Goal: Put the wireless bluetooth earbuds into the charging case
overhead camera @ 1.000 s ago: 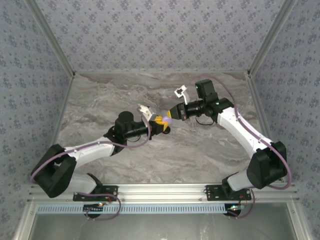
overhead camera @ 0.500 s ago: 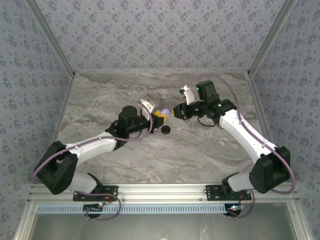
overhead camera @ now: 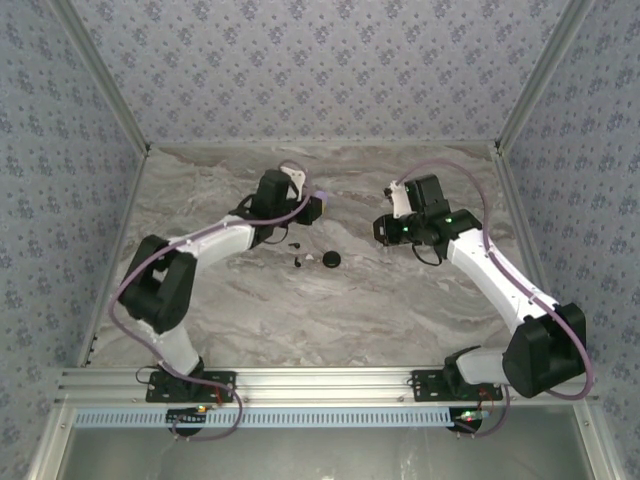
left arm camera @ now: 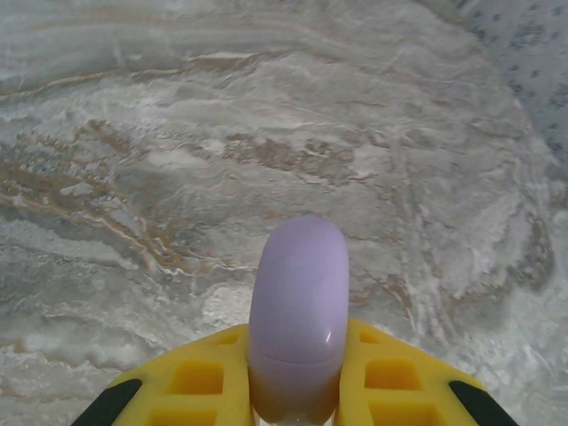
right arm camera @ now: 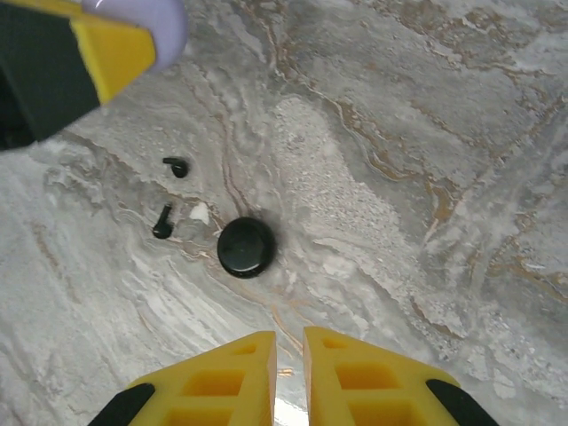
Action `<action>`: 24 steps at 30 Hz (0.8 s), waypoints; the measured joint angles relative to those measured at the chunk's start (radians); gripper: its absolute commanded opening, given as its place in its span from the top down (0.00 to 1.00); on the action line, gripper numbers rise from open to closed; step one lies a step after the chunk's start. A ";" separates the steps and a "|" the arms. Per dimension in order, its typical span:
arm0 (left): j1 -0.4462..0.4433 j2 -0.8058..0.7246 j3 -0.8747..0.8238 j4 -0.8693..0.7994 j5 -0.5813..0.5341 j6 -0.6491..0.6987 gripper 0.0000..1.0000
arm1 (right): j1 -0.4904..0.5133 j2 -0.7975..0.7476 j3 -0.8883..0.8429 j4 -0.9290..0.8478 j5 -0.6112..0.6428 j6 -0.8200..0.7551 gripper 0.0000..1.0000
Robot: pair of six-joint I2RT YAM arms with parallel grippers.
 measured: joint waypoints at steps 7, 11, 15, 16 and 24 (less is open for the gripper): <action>0.058 0.232 0.262 -0.171 0.050 -0.026 0.84 | -0.001 0.000 -0.029 -0.003 0.014 0.003 0.82; 0.066 0.337 0.379 -0.244 0.082 -0.040 0.84 | -0.001 0.000 -0.033 -0.002 0.013 0.009 0.82; 0.075 0.446 0.510 -0.312 0.126 -0.056 0.84 | -0.001 0.000 -0.039 -0.003 0.013 0.012 0.82; 0.079 0.469 0.537 -0.328 0.133 -0.059 0.84 | -0.001 0.000 -0.039 -0.003 0.013 0.013 0.82; 0.095 0.575 0.673 -0.411 0.161 -0.071 0.77 | -0.001 -0.001 -0.039 -0.003 0.014 0.018 0.82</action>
